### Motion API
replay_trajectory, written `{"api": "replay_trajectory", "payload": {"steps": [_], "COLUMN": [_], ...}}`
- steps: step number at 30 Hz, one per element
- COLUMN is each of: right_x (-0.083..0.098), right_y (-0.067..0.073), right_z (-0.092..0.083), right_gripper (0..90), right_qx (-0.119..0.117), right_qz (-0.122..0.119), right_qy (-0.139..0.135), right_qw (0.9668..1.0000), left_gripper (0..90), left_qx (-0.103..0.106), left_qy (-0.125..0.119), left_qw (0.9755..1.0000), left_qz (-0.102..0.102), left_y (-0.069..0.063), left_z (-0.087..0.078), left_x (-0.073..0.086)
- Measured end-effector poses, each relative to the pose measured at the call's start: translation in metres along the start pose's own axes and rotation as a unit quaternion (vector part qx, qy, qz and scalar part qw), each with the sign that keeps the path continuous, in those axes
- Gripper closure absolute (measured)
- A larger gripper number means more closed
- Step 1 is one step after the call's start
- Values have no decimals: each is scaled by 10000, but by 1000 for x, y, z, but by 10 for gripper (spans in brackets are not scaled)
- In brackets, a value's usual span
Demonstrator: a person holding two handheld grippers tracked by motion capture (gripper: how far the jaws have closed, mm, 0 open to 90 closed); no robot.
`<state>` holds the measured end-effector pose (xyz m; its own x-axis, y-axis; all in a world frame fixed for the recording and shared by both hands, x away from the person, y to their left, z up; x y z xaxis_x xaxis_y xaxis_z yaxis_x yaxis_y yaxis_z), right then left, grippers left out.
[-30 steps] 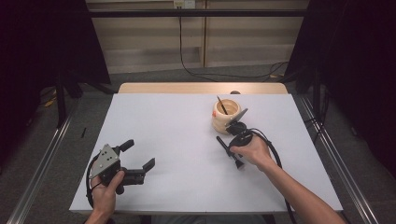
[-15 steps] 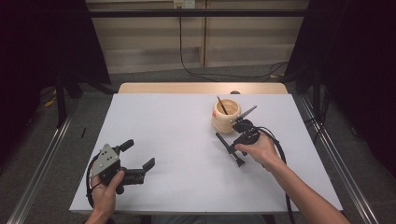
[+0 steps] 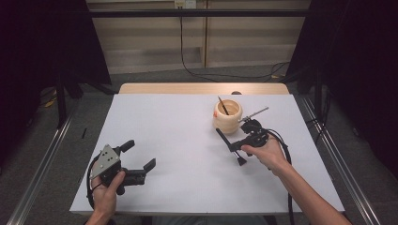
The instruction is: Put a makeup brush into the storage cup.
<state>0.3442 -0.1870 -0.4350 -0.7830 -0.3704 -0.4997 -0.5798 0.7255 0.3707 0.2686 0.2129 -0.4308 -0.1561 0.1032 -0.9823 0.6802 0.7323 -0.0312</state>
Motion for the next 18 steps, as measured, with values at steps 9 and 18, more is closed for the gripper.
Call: {"api": "replay_trajectory", "payload": {"steps": [9,18], "right_x": [5,8], "right_y": [6,6], "right_z": [-9,-23], "right_gripper": [791,791], "right_qx": [-242,-229], "right_qz": [-297,-491], "right_qy": [-794,-1455], "right_qw": [9961,9879], "left_gripper": [7,7], "left_qx": [-12,-5], "left_qy": [-3,-11], "left_qw": [10000,10000], "left_qz": [-15,-9], "left_y": [1,0], "left_z": [0,-1], "left_x": [0,0]}}
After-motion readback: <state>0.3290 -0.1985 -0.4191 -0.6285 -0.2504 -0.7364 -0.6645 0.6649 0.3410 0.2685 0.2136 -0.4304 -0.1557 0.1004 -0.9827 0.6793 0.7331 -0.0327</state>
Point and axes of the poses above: each handheld gripper's, and its own axes: z roughly forward along the jaws, x roughly out of its underside, y roughly to its left, the point moved 2 cm from there along z, roughly forward along the jaws, and after that the axes turned 3 degrees about -x, right-handed, at the moved point
